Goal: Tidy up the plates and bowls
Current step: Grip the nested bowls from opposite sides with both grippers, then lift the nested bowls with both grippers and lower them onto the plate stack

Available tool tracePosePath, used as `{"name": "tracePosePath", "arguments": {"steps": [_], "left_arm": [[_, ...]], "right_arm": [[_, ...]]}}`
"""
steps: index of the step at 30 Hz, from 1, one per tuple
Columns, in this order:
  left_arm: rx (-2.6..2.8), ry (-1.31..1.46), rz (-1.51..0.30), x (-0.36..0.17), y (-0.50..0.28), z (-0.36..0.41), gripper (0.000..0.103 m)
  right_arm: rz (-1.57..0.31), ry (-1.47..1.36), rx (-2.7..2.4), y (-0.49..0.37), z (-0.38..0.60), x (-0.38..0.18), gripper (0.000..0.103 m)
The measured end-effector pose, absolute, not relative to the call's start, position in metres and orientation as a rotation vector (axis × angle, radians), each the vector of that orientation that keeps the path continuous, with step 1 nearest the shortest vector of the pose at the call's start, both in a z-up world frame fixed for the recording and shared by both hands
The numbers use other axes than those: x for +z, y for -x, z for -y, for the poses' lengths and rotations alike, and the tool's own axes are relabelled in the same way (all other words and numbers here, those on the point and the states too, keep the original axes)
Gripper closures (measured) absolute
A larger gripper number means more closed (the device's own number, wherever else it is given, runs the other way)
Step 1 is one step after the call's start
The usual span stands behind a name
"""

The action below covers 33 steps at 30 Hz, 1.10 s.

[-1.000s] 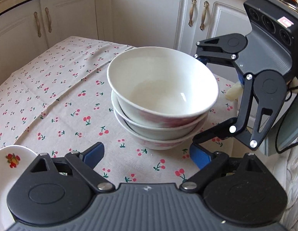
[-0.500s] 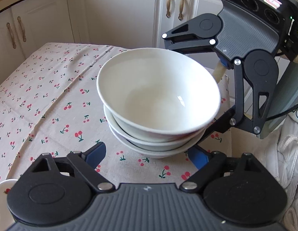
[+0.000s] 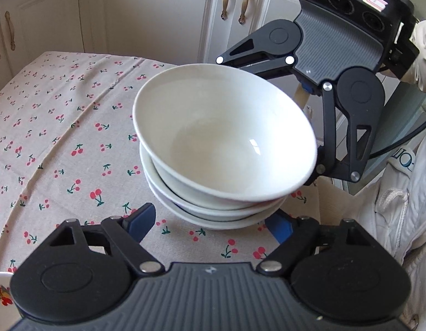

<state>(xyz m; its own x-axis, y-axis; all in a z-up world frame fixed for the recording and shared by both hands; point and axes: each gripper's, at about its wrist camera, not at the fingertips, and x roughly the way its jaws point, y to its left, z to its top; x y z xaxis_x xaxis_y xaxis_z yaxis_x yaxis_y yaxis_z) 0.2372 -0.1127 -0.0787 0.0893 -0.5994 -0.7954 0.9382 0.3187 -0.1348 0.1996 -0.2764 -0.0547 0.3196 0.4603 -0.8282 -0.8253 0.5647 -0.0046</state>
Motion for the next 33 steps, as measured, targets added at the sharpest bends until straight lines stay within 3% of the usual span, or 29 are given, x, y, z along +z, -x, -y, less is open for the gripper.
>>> {"name": "tracePosePath", "arguments": {"steps": [7,33], "left_arm": [[-1.218,-0.479,-0.869,-0.077,-0.234,0.111,0.023],[-1.176,-0.481,-0.803,-0.063,-0.212,0.096,0.025]], "right_arm": [[-0.900,0.489,0.880,-0.201,0.274,-0.054,0.014],[-0.896,0.526,0.863,-0.194,0.262,-0.042,0.015]]}}
